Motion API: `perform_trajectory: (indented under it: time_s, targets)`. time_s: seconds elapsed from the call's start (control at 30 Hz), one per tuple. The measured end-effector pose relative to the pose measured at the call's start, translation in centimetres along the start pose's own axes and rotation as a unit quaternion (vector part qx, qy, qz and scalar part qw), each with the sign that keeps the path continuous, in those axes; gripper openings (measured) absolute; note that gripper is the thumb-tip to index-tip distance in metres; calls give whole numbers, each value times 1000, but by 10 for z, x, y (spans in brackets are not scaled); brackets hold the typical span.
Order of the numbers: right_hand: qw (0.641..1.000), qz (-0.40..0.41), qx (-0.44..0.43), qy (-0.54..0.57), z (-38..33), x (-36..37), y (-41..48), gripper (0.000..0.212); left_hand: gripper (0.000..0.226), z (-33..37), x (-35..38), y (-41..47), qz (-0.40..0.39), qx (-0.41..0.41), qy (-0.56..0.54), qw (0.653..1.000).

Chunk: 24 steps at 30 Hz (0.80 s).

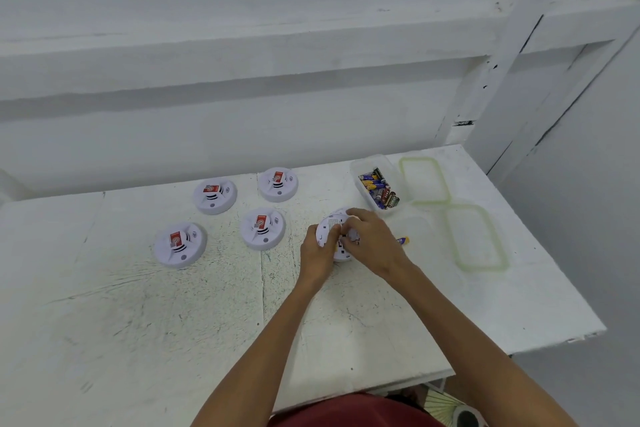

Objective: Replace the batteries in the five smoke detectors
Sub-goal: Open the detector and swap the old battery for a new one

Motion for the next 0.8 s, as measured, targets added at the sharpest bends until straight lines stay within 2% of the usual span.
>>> perform_trajectory:
  time_s: [0.27, 0.43, 0.6, 0.8]
  targets:
    - [996, -70, -54, -28, -4, -3, 10, 9, 33, -2, 1, 3, -2, -5, 4, 1000]
    - [993, -95, -53, -36, -2, -7, 12, 16, 35, -3, 0, 4, -2, -17, -5, 1000]
    - [978, -132, -98, -125, -7, -1, 10, 19, 34, -4, 1, 6, -10, -15, 5, 1000]
    - [953, -167, -167, -192, -9, 2, 10, 45, 35, -6, 1, 12, -21, -20, 13, 1000]
Point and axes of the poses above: each hand's wrist, its own y-axis towards the middle knuckle, its own x-axis out of the palm, z = x × y, the point moved 5 cm from there along y, towards the middle knuckle, and after that the axes turned 3 degrees about z, right-handed, at the moved point
